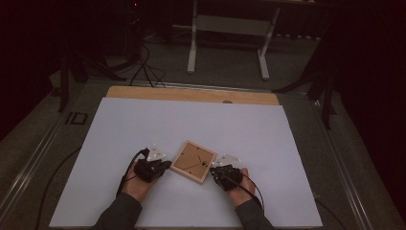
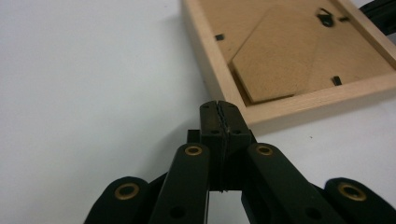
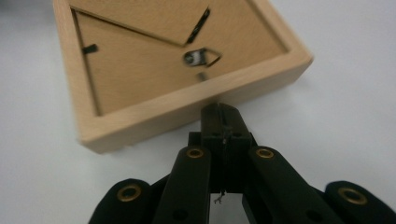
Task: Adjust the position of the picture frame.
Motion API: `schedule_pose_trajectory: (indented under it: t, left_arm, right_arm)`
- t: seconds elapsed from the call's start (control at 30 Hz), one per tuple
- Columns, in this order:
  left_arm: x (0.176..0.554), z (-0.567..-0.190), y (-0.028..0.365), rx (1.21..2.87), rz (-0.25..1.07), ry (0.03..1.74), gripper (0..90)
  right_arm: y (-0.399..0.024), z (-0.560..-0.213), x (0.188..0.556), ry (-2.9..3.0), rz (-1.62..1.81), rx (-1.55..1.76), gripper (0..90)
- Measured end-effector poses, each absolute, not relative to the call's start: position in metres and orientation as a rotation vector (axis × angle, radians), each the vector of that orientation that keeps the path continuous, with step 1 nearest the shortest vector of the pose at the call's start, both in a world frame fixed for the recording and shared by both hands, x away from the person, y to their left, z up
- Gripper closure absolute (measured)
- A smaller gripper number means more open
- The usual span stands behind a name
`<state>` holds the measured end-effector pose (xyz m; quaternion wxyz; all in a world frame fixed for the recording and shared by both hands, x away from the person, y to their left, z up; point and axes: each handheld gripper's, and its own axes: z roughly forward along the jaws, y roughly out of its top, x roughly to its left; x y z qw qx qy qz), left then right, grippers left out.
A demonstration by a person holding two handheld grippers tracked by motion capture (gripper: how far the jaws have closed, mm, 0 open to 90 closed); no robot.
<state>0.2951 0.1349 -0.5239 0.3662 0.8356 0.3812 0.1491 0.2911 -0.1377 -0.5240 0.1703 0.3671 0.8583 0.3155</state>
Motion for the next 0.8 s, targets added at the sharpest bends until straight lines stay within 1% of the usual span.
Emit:
schedule_pose_trajectory:
  t: [0.2, 0.47, 0.57, 0.8]
  left_arm:
    - [0.294, -0.524, 0.135, 2.141, 0.387, 0.992, 89.8]
    - [0.290, -0.523, 0.136, 2.154, 0.396, 0.977, 89.7]
    - [0.286, -0.524, 0.139, 2.165, 0.380, 0.972, 89.7]
    - [0.281, -0.526, 0.141, 2.171, 0.369, 0.987, 89.8]
  right_arm:
    - [-0.133, -0.523, 0.292, 2.443, 0.876, 1.019, 89.9]
    - [-0.131, -0.523, 0.276, 2.488, 0.905, 0.971, 89.8]
    - [-0.130, -0.523, 0.272, 2.497, 0.906, 0.967, 89.8]
    - [-0.130, -0.524, 0.275, 2.488, 0.912, 0.980, 89.9]
